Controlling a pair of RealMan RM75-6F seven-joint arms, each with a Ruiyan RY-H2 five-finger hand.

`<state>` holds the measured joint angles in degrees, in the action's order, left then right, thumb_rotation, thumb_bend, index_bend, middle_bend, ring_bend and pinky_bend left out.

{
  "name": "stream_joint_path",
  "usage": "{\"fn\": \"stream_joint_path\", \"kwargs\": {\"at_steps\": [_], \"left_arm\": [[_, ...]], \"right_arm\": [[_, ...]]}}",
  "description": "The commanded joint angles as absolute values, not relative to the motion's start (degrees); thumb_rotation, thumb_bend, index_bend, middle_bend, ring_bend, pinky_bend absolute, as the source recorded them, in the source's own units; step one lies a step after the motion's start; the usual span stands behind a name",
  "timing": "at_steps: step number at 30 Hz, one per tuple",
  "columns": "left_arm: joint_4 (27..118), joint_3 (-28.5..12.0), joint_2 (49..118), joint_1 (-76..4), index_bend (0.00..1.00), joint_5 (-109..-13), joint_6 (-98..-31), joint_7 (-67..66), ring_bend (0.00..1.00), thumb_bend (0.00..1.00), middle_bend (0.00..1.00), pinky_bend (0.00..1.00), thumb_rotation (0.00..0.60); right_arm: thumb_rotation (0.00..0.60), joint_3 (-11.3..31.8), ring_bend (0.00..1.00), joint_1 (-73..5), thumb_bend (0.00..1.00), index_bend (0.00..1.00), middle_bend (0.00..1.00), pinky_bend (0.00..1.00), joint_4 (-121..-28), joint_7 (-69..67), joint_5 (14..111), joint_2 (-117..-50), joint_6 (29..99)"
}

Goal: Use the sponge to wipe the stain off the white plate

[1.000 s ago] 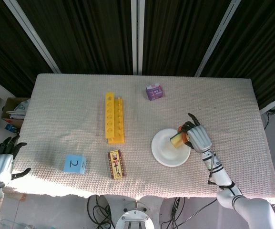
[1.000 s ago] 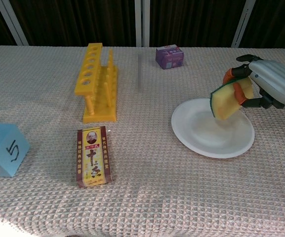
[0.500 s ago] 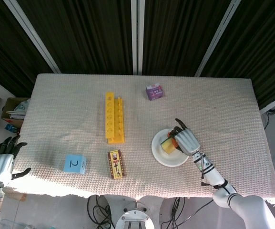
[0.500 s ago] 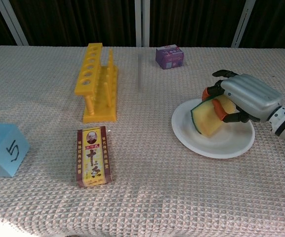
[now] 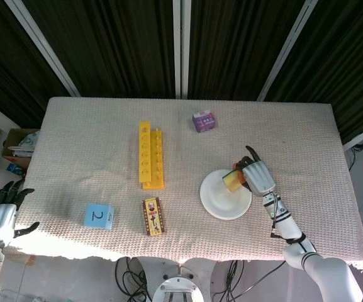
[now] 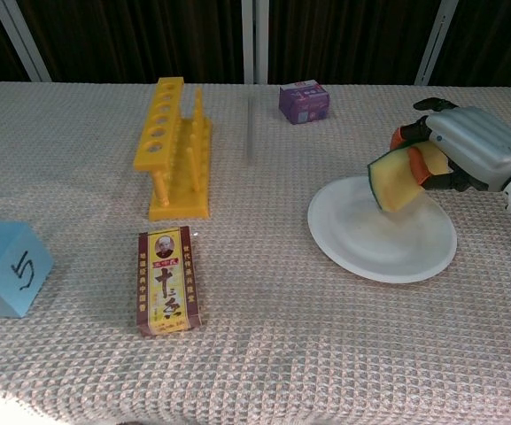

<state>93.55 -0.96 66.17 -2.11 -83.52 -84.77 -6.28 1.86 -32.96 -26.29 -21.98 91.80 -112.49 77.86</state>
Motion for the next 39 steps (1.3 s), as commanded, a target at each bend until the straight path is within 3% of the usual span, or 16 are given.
{"fn": "stream_joint_path", "kwargs": {"at_steps": [1, 9, 18, 26, 34, 39], "left_arm": [[93.7, -1.0, 66.2, -2.1, 0.23, -83.6, -84.8, -6.3, 0.05, 0.09, 0.07, 0.15, 0.6], [94.0, -0.8, 66.2, -1.9, 0.23, -83.5, -84.9, -6.6, 0.05, 0.09, 0.07, 0.14, 0.6], [93.8, -0.8, 66.1, -1.8, 0.23, -83.3, -84.8, -6.3, 0.05, 0.09, 0.07, 0.15, 0.6], [93.3, -0.9, 66.5, -2.1, 0.23, -83.4, -84.4, -6.1, 0.05, 0.09, 0.07, 0.14, 0.6], [93.5, -1.0, 66.3, -2.3, 0.23, -83.4, -84.4, -6.2, 0.05, 0.09, 0.07, 0.15, 0.6], [93.8, -1.0, 66.5, -2.5, 0.23, -83.6, -84.2, -6.7, 0.05, 0.09, 0.07, 0.15, 0.6]], "right_arm": [[0.6, 1.6, 0.39, -32.8, 0.58, 0.88, 0.64, 0.1, -30.6, -24.2, 92.5, -110.8, 79.7], [0.6, -0.4, 0.39, -35.0, 0.58, 0.88, 0.64, 0.1, -35.3, -20.0, 94.2, -111.4, 74.7], [0.6, -1.0, 0.39, -35.7, 0.61, 0.88, 0.64, 0.1, -27.2, -13.3, 94.6, -114.7, 72.6], [0.6, -0.2, 0.39, -34.5, 0.61, 0.88, 0.64, 0.1, -23.6, -12.6, 93.6, -113.4, 74.4], [0.6, -0.5, 0.39, -31.8, 0.61, 0.88, 0.64, 0.1, -31.3, -17.1, 94.5, -107.2, 82.5], [0.6, -2.5, 0.4, -29.8, 0.61, 0.88, 0.65, 0.1, -37.6, -14.8, 95.5, -102.5, 82.5]]}}
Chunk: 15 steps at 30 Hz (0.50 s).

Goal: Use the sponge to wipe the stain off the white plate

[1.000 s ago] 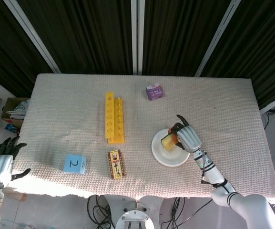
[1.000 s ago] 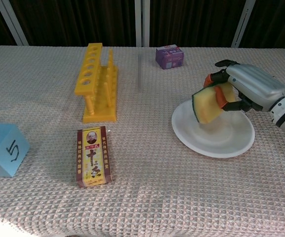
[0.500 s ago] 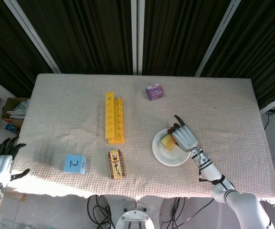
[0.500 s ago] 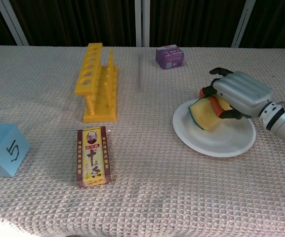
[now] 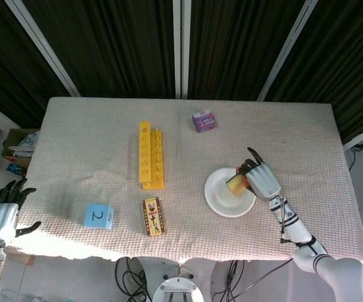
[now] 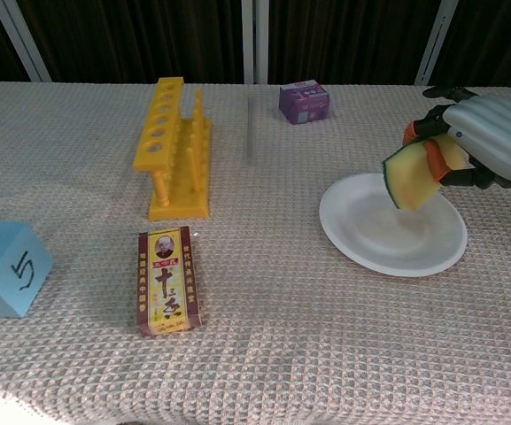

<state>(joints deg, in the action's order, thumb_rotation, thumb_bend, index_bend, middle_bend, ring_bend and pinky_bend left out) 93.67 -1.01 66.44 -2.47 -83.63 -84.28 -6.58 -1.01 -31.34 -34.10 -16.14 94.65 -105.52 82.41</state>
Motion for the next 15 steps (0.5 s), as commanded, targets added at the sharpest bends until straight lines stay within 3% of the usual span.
{"fn": "stream_joint_path", "kwargs": {"at_steps": [1, 9, 15], "left_arm": [[93.8, -1.1, 66.5, -2.6, 0.23, -83.6, -84.1, -6.8, 0.05, 0.09, 0.07, 0.15, 0.6], [94.2, -1.0, 66.3, -2.9, 0.23, -83.7, -83.9, -7.3, 0.05, 0.09, 0.07, 0.14, 0.6], [94.1, -0.9, 66.2, -2.7, 0.23, -83.5, -84.0, -7.0, 0.05, 0.09, 0.07, 0.15, 0.6]], "right_arm": [[0.6, -2.8, 0.4, -29.7, 0.61, 0.88, 0.65, 0.1, -38.2, -14.2, 95.6, -102.0, 81.8], [0.6, -4.1, 0.4, -31.9, 0.61, 0.88, 0.64, 0.1, -35.6, -7.6, 96.6, -104.5, 74.7], [0.6, -2.6, 0.39, -34.2, 0.62, 0.88, 0.64, 0.1, -30.2, -6.7, 95.5, -108.5, 70.9]]}}
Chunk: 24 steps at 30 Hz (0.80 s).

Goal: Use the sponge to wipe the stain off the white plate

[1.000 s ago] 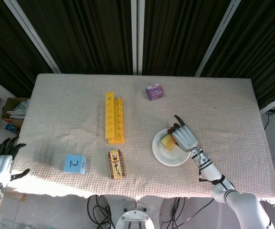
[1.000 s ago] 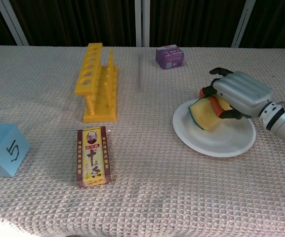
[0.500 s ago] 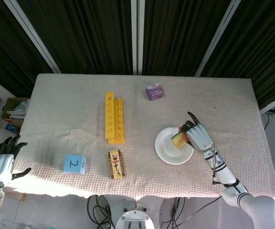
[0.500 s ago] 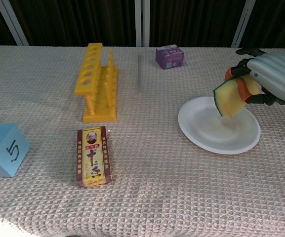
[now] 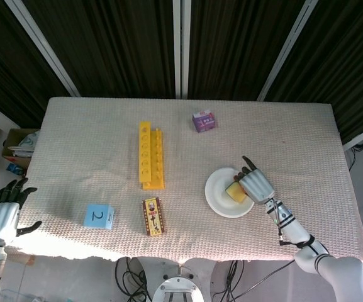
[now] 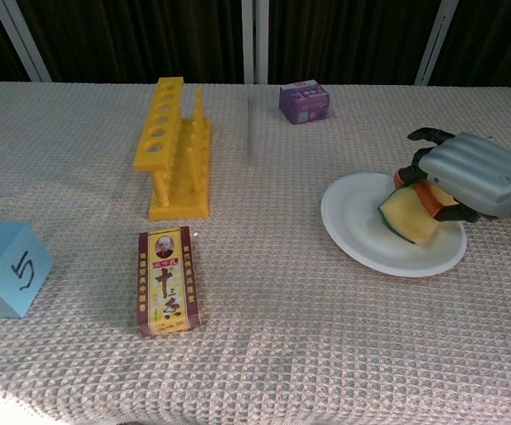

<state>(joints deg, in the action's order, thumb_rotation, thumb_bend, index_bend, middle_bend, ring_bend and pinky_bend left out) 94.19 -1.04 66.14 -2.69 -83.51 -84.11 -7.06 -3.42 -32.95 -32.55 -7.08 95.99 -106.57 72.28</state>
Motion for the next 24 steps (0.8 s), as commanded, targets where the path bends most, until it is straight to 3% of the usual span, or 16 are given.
{"fn": "stream_joint_path", "kwargs": {"at_steps": [1, 15, 24], "left_arm": [[94.0, -0.9, 66.3, -2.7, 0.23, -83.5, -83.9, -6.9, 0.05, 0.09, 0.07, 0.14, 0.6], [93.4, -0.9, 66.4, -2.7, 0.23, -83.3, -83.8, -6.3, 0.05, 0.09, 0.07, 0.15, 0.6], [93.2, -0.9, 66.4, -2.2, 0.23, -83.1, -84.4, -5.9, 0.05, 0.09, 0.07, 0.15, 0.6]], "right_arm": [[0.6, -2.3, 0.39, -34.5, 0.62, 0.88, 0.64, 0.1, -29.5, -6.9, 95.3, -109.2, 70.6], [0.6, 1.6, 0.41, -38.2, 0.61, 0.88, 0.65, 0.1, -21.6, -9.9, 93.1, -116.7, 73.0], [0.6, 0.4, 0.41, -36.9, 0.61, 0.88, 0.65, 0.1, -25.1, -13.2, 94.1, -114.6, 77.4]]}}
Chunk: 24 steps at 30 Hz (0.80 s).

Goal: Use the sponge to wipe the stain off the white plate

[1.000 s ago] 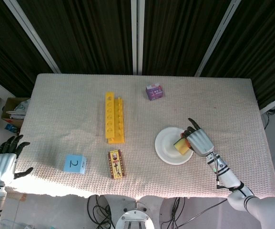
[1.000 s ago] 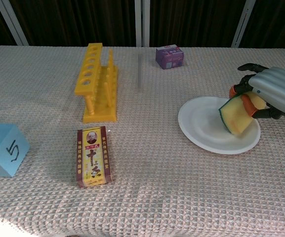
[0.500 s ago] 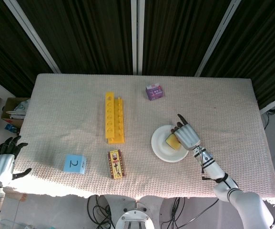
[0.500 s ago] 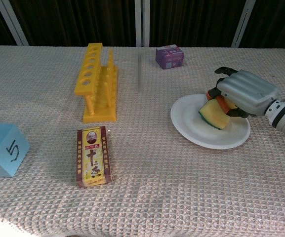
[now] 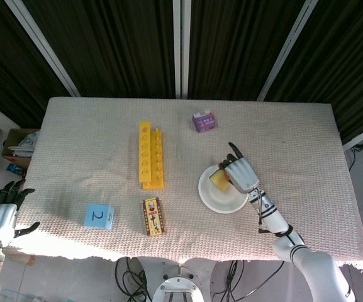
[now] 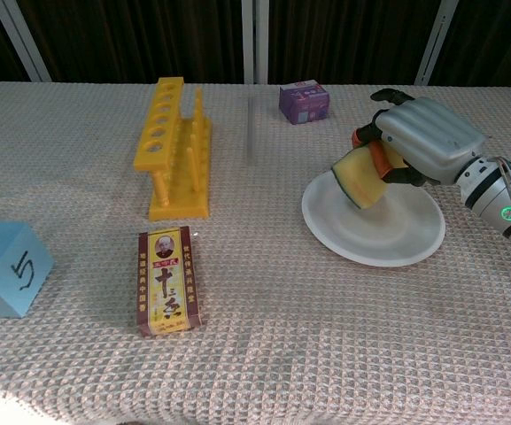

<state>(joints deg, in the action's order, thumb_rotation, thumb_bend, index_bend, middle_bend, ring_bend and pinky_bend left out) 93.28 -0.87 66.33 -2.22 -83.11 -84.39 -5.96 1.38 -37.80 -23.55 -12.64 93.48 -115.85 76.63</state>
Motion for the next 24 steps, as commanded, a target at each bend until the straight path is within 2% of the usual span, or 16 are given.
{"fn": "stream_joint_path", "kwargs": {"at_steps": [1, 8, 16, 24], "left_arm": [[93.1, -0.8, 66.5, -2.2, 0.23, -83.2, -84.4, -5.9, 0.05, 0.09, 0.07, 0.15, 0.6], [92.9, -0.5, 66.7, -2.3, 0.23, -83.9, -84.3, -6.0, 0.05, 0.09, 0.07, 0.15, 0.6], [93.2, -0.6, 66.2, -2.0, 0.23, -83.5, -84.6, -6.0, 0.05, 0.09, 0.07, 0.15, 0.6], [92.9, -0.8, 66.4, -2.3, 0.23, -83.4, -84.2, -5.9, 0.05, 0.09, 0.07, 0.15, 0.6]], "right_arm": [[0.6, 0.0, 0.41, -36.6, 0.62, 0.88, 0.65, 0.1, -25.5, -12.9, 94.3, -114.3, 77.2], [0.6, -1.8, 0.41, -37.1, 0.61, 0.89, 0.65, 0.1, -23.7, -7.7, 94.9, -115.2, 71.3], [0.6, 1.3, 0.41, -40.1, 0.61, 0.89, 0.65, 0.1, -18.8, -5.7, 92.2, -119.5, 68.3], [0.6, 3.7, 0.41, -41.9, 0.61, 0.89, 0.65, 0.1, -16.1, -5.3, 90.0, -120.7, 68.0]]}}
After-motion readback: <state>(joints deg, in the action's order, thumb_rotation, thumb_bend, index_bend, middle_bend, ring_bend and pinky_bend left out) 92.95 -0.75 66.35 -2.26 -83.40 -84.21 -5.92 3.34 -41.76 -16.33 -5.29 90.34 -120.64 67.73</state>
